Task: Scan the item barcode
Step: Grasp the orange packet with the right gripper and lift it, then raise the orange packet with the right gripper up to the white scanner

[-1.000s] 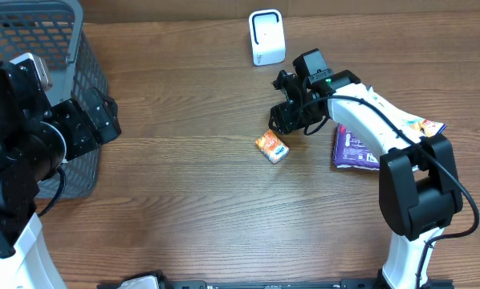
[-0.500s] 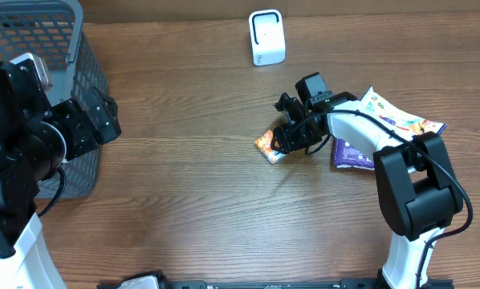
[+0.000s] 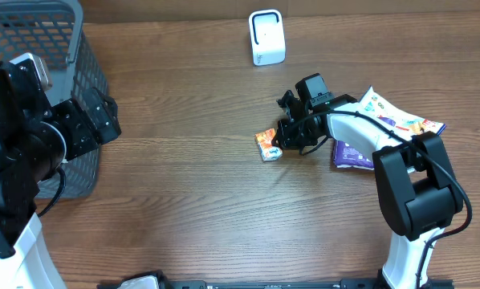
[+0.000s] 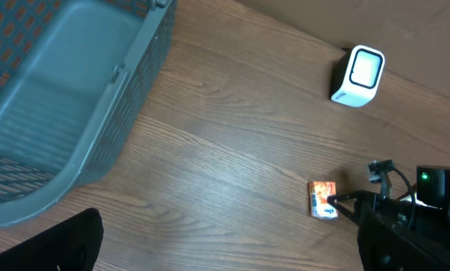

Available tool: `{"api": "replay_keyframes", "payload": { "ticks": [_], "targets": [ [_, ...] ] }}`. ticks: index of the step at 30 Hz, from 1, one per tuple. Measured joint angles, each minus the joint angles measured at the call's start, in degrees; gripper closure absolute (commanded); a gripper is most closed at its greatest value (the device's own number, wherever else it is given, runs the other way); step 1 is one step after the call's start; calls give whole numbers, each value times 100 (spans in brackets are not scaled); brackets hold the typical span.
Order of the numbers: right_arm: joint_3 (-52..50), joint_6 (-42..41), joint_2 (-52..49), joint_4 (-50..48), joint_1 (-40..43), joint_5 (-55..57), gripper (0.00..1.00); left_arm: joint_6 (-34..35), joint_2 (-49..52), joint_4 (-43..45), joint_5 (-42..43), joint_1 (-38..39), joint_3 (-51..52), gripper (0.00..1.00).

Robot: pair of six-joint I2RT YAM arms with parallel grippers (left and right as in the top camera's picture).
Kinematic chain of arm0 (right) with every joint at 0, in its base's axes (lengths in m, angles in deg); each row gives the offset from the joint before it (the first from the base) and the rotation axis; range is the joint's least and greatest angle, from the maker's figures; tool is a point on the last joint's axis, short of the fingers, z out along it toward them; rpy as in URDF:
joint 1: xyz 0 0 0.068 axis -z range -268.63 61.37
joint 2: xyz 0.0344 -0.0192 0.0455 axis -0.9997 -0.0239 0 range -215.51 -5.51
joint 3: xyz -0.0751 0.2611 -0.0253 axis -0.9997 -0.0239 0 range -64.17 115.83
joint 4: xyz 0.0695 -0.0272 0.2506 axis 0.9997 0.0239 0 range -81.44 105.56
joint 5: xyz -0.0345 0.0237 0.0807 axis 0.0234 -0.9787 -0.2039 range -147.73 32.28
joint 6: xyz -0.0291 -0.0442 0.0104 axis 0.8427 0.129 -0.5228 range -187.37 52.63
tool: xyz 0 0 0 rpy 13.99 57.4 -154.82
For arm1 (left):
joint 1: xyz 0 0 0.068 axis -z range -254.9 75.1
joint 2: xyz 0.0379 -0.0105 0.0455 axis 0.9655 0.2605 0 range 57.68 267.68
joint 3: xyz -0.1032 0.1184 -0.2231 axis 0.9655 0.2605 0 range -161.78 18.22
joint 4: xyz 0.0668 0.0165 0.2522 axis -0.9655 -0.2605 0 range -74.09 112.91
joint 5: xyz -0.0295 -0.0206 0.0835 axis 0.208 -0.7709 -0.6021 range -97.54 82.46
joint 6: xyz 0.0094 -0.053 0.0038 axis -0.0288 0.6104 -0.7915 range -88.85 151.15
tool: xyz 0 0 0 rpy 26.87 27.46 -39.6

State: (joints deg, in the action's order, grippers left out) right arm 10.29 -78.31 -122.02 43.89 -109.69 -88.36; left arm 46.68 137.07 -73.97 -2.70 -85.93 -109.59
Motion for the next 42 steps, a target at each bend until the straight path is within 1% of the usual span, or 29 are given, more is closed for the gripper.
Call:
{"api": "replay_keyframes", "payload": {
  "ticks": [3, 7, 11, 15, 19, 23, 31, 36, 39, 42],
  "targets": [
    [17, -369, 0, -52, 146, -660, 96, 0, 0, -2, 0, 0, 0, 0],
    [52, -743, 0, -485, 640, -2035, 96, 0, 0, 0, 0, 0, 0, 0],
    [87, -898, 0, -656, 1220, -3145, 96, 0, 0, 0, 0, 0, 0, 0],
    [87, -970, 0, -752, 1598, -3982, 96, 2, 0, 0, 0, 0, 0, 0],
    [96, -1010, 0, -1200, 1777, -4953, 96, 0, 0, 0, 0, 0, 0, 0],
    [103, -1106, 0, -1272, 1862, -5495, 96, 0, 0, 0, 0, 0, 0, 0],
    [103, -1241, 0, -1283, 1878, -5722, 96, 0, 0, 0, 0, 0, 0, 0],
    [103, -1325, 0, -1276, 1878, -5643, 96, 0, 0, 0, 0, 0, 0, 0],
    [103, -1567, 0, -1257, 1878, -5156, 96, 0, 0, 0, 0, 0, 0, 0],
    [111, -1781, 0, -1241, 1858, -4393, 96, 0, 0, 0, 0, 0, 0, 0]
  ]
}}
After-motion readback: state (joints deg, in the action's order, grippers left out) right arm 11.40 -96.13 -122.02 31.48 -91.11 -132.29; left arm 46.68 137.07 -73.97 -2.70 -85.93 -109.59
